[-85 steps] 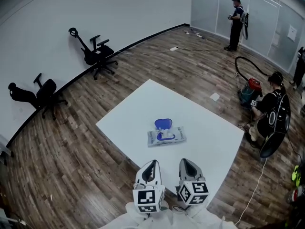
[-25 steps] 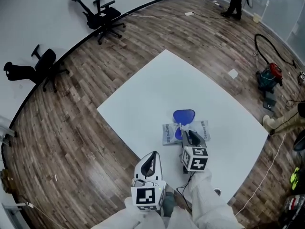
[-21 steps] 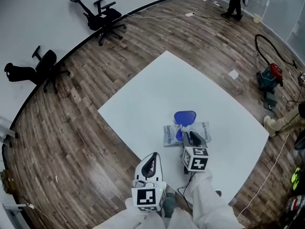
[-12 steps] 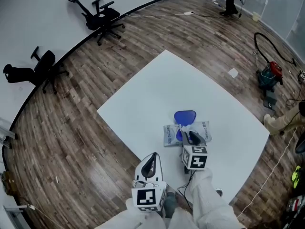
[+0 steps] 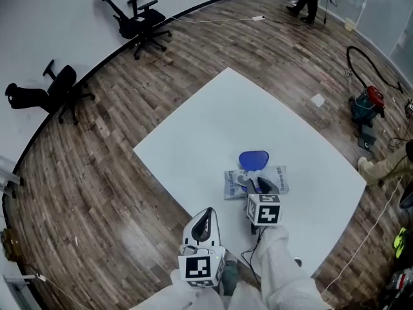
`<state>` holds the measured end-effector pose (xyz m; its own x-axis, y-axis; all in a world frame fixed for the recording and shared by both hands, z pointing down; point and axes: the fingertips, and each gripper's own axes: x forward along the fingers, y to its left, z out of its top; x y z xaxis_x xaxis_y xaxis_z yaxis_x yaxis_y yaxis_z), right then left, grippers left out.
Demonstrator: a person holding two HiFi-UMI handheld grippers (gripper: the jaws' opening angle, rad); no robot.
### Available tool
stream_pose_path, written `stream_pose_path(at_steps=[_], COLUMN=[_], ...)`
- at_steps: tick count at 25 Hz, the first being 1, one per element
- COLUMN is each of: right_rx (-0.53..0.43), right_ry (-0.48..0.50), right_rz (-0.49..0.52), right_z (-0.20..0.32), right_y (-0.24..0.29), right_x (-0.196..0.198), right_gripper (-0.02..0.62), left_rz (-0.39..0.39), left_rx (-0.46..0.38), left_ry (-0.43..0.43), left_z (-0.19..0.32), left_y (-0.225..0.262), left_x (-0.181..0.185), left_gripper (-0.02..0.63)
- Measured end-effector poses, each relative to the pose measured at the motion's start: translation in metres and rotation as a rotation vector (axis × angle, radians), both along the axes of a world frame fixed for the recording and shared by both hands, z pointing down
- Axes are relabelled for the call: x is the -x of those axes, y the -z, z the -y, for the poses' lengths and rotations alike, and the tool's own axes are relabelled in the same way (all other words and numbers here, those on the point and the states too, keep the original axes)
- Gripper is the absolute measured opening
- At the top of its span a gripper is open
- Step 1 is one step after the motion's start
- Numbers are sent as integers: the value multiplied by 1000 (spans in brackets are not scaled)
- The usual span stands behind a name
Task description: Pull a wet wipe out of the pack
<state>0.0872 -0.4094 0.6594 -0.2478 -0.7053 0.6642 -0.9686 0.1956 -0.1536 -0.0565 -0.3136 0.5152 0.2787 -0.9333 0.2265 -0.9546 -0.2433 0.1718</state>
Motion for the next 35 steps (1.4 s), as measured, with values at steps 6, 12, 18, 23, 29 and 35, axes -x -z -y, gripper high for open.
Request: stream_pose_path(at_steps=[6, 12, 18, 23, 29, 35], right_rx=[12, 15, 10, 10, 9, -1], right_ry=[-7, -14, -27, -31, -39, -52], right_rz=[-28, -24, -28, -43, -51, -61], right_z=[2, -1, 2, 1, 0, -1], right_y=[-4, -5, -7, -7, -9, -9], right_x=[-2, -1, -4, -5, -8, -12], right_gripper=[106, 104, 103, 77, 69, 43], left_rz=[-6, -9, -10, -5, -4, -3], left_rx=[13, 14, 22, 25, 32, 28], left_ry=[9, 10, 9, 6, 6, 6], left_z=[-1, -1, 2, 2, -1, 0], left_y=[-4, -4, -4, -5, -8, -9], left_x=[4, 6, 6, 6, 6, 7], left_gripper=[0, 0, 0, 0, 0, 0])
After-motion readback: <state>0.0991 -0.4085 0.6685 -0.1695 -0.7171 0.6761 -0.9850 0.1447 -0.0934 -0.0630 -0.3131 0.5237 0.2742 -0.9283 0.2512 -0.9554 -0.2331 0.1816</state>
